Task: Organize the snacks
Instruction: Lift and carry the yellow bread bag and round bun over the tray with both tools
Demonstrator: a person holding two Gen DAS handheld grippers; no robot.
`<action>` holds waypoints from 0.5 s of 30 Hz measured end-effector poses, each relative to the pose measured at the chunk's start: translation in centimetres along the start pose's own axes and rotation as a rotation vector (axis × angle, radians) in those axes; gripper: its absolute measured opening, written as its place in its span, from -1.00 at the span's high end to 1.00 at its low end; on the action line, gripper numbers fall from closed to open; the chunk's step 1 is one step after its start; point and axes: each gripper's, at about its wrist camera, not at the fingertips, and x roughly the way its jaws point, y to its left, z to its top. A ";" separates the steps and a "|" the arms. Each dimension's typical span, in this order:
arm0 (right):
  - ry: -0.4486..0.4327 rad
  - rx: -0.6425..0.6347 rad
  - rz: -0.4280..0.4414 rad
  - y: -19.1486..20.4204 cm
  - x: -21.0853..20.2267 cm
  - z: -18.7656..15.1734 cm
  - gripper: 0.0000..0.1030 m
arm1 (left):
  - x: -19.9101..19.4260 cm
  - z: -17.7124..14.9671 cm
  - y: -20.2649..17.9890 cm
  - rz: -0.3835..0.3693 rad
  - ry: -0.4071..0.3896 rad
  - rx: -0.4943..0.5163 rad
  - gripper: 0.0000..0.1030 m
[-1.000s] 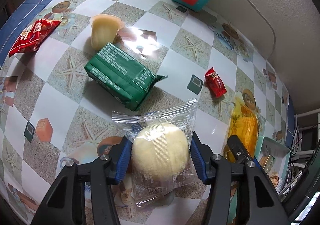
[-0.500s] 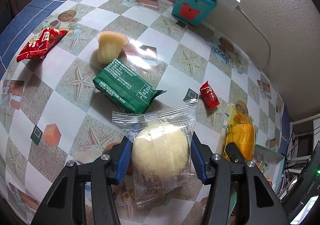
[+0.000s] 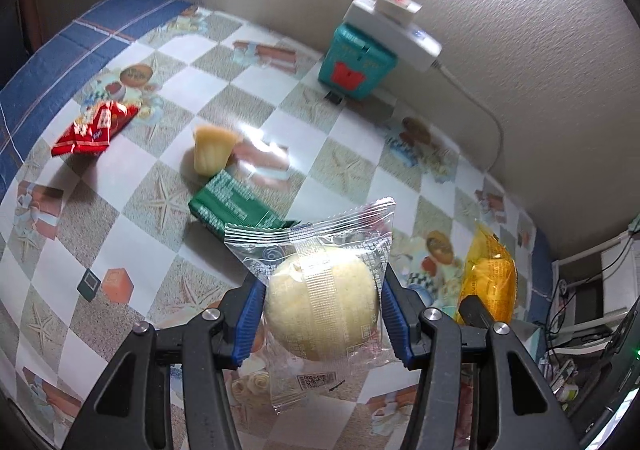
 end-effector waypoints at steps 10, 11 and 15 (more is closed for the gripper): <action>-0.089 0.036 0.000 -2.1 -4.3 1.3 0.09 | -2.5 -0.1 -2.0 -0.082 -0.045 0.013 -0.09; -0.097 0.043 -0.002 -2.5 -4.6 1.5 0.09 | -2.6 -0.2 -2.2 -0.091 -0.045 0.015 -0.09; -0.117 0.074 -0.012 -4.4 -5.8 1.8 0.09 | -3.2 -0.8 -3.6 -0.109 -0.057 0.040 -0.09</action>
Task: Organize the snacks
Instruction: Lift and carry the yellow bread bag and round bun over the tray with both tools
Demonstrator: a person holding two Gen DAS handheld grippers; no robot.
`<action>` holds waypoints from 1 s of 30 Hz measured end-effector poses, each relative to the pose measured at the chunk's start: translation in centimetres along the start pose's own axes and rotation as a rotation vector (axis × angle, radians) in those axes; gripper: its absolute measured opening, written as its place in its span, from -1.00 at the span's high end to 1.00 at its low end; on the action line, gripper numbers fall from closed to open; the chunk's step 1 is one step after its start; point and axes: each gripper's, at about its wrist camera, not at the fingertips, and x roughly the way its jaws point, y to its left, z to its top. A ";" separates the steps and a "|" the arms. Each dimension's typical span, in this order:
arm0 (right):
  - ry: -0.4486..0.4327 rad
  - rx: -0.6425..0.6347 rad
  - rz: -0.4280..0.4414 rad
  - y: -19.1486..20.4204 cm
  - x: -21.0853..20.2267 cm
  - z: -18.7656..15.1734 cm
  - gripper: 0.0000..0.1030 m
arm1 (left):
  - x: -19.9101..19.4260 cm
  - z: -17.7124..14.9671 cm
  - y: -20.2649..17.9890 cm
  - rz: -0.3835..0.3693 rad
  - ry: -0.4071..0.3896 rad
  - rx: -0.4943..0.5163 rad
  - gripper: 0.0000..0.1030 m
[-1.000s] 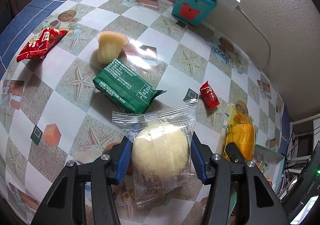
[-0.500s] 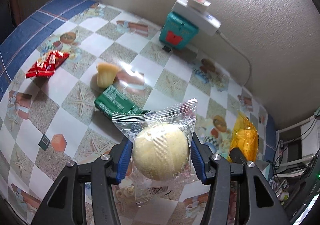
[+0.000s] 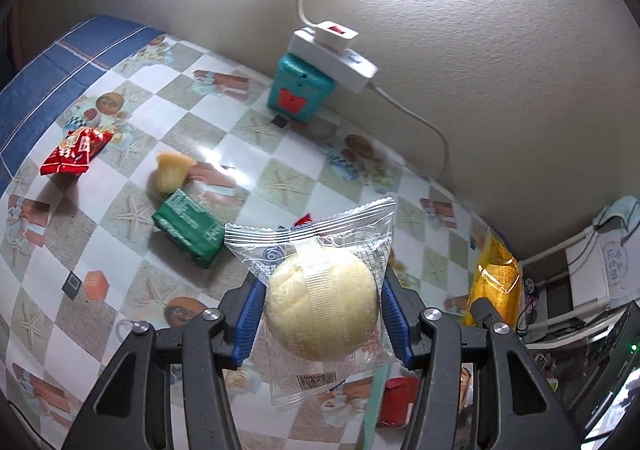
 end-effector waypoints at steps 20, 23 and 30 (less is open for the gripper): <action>-0.065 0.271 -0.138 -15.3 -3.8 1.6 0.10 | 2.7 -3.9 -7.9 -0.035 0.046 0.145 -0.09; -0.068 0.306 -0.163 -17.2 -4.0 1.4 0.10 | 3.8 -5.0 -9.5 -0.034 0.061 0.187 -0.09; -0.027 0.357 -0.224 -20.7 -2.9 0.7 0.09 | 6.3 -7.8 -12.8 -0.023 0.093 0.295 -0.09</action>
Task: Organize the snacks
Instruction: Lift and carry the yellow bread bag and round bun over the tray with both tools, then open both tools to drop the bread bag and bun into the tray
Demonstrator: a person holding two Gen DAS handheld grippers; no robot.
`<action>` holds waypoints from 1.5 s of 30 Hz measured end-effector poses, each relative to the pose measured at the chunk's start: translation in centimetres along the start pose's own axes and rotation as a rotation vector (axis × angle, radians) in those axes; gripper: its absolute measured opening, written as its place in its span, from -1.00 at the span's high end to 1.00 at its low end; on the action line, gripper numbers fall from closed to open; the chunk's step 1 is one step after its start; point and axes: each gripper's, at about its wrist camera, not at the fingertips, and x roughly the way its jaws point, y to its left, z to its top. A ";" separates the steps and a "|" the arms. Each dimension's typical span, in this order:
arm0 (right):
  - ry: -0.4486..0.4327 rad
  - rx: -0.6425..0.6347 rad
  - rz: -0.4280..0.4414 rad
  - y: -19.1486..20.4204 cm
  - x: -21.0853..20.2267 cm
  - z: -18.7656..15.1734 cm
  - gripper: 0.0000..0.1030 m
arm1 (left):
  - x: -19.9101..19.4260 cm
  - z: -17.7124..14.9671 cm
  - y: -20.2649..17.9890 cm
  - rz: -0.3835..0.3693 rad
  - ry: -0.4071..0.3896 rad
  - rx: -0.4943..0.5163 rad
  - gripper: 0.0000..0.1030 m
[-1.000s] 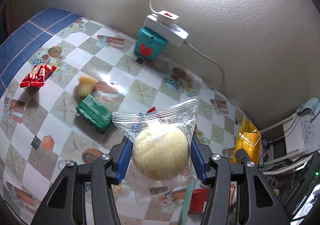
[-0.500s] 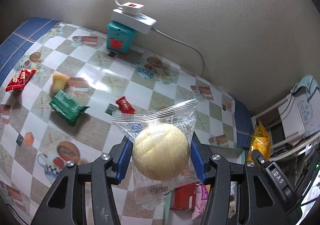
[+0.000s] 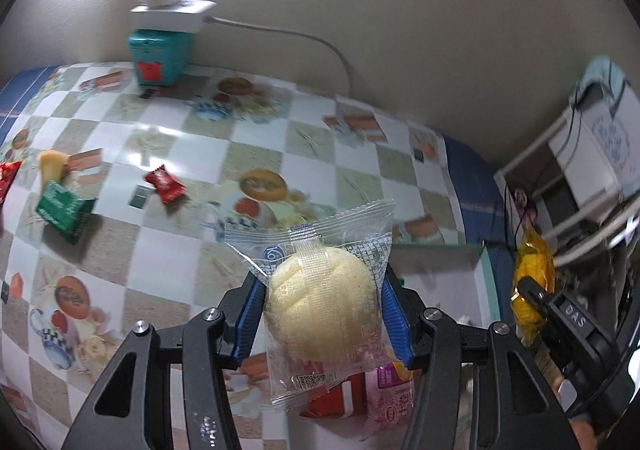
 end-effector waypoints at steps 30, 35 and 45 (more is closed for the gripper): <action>0.096 0.004 -0.048 -1.0 3.8 -1.2 0.09 | 3.4 -1.7 -1.7 0.042 0.027 0.064 -0.09; 0.091 -0.009 -0.048 -0.7 3.8 -1.3 0.08 | 3.6 -1.7 -1.4 0.046 0.030 0.052 -0.09; 0.085 -0.037 -0.049 -0.1 3.5 -1.4 -0.37 | 3.2 -1.4 -1.5 0.043 0.049 0.052 -0.53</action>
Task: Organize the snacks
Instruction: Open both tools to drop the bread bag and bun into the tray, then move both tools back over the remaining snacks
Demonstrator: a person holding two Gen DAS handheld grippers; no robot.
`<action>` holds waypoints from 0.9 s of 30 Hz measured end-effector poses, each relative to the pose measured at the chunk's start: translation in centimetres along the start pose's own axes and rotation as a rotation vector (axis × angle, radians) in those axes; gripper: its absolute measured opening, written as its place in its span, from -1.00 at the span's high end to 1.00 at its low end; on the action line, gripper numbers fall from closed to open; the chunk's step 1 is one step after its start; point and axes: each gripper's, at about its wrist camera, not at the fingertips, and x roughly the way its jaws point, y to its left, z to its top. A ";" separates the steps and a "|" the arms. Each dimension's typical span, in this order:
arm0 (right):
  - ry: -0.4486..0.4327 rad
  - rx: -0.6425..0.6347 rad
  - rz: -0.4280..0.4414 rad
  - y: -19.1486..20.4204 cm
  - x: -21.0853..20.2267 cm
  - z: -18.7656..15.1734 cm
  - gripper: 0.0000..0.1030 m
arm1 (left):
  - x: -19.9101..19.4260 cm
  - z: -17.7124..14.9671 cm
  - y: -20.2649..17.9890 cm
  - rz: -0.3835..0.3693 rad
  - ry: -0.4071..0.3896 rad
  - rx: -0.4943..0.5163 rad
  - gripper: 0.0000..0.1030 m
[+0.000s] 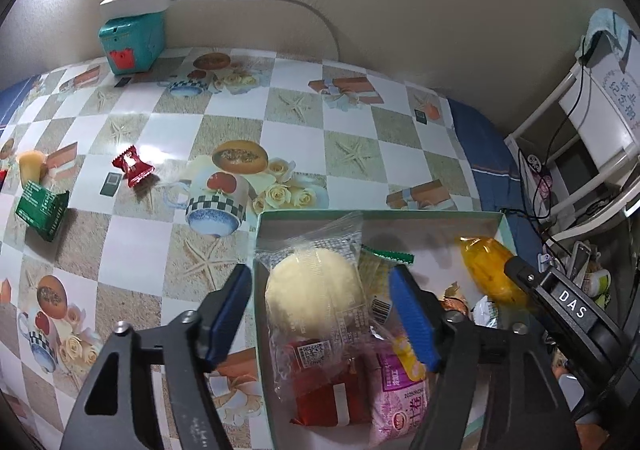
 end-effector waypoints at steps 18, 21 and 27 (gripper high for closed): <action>-0.012 -0.045 0.021 1.4 -0.2 -0.4 -1.00 | -1.3 0.9 1.9 0.160 -0.060 -0.027 -0.92; -0.009 -0.051 0.024 1.5 -0.2 -0.4 -1.00 | -1.4 1.0 2.0 0.168 -0.066 -0.030 -0.92; -0.006 -0.068 0.026 2.0 -0.3 -0.5 -1.00 | -1.8 1.2 2.0 0.184 -0.076 -0.024 -0.92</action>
